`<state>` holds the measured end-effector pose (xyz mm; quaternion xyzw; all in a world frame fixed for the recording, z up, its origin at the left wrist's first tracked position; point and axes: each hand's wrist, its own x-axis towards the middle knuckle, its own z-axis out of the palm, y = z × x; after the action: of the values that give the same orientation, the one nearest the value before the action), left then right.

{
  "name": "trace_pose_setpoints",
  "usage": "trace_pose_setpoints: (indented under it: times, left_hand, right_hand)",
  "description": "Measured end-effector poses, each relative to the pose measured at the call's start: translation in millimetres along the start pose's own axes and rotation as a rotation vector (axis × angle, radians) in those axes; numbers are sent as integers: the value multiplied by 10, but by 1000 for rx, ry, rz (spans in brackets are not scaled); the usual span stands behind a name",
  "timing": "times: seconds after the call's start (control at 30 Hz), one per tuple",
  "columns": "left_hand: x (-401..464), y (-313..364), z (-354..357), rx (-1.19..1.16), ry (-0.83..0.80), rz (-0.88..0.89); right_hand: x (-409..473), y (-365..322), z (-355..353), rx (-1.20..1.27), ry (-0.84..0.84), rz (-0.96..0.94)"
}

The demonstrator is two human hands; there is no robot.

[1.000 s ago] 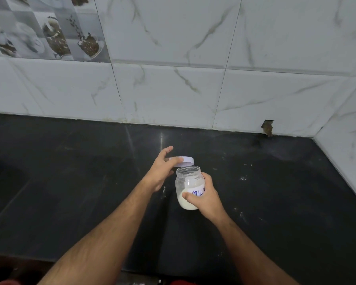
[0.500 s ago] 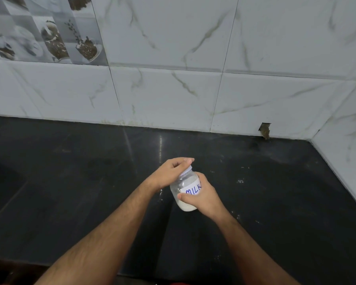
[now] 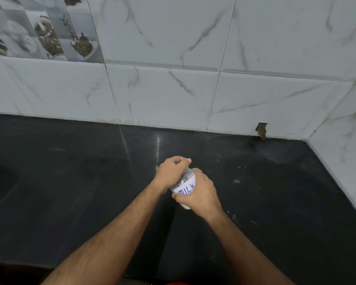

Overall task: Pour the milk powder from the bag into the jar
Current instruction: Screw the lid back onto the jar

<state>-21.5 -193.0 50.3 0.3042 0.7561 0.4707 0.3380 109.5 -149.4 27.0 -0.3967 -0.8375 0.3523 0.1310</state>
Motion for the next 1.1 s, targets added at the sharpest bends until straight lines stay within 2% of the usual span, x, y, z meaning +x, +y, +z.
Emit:
trace_pose_setpoints:
  times: [0.13,0.27,0.4,0.5,0.63,0.73,0.83,1.0,1.1]
  left_hand:
    - [9,25,-138,-109,-154,94]
    - [31,-35,-309,-138,-223,133]
    - [63,-164,-480,-120,-160,85]
    - [74,-174,-499,-144,-159,46]
    - [54,-45,-325,-152,-182,12]
    - [26,48,-106,-63,-76,-25]
    - [-3,91,-34,-52,13,-14]
    - [-24,126,-255,-164,-218,29]
    - [-12,62,-340,-185,-216,34]
  right_hand:
    - [35,80,-103,433,-220,45]
    - [32,80,-150,617,-262,-6]
    - [118,191,-70,540,-176,70]
    - [111,199,-33,438,-48,112]
    - [55,81,-4,247,96,82]
    - [31,-7,87,159,102,35]
    - [12,-19,84,269,52,55]
    - [22,88,-38,559,-124,63]
    - [28,87,-48,656,-96,84]
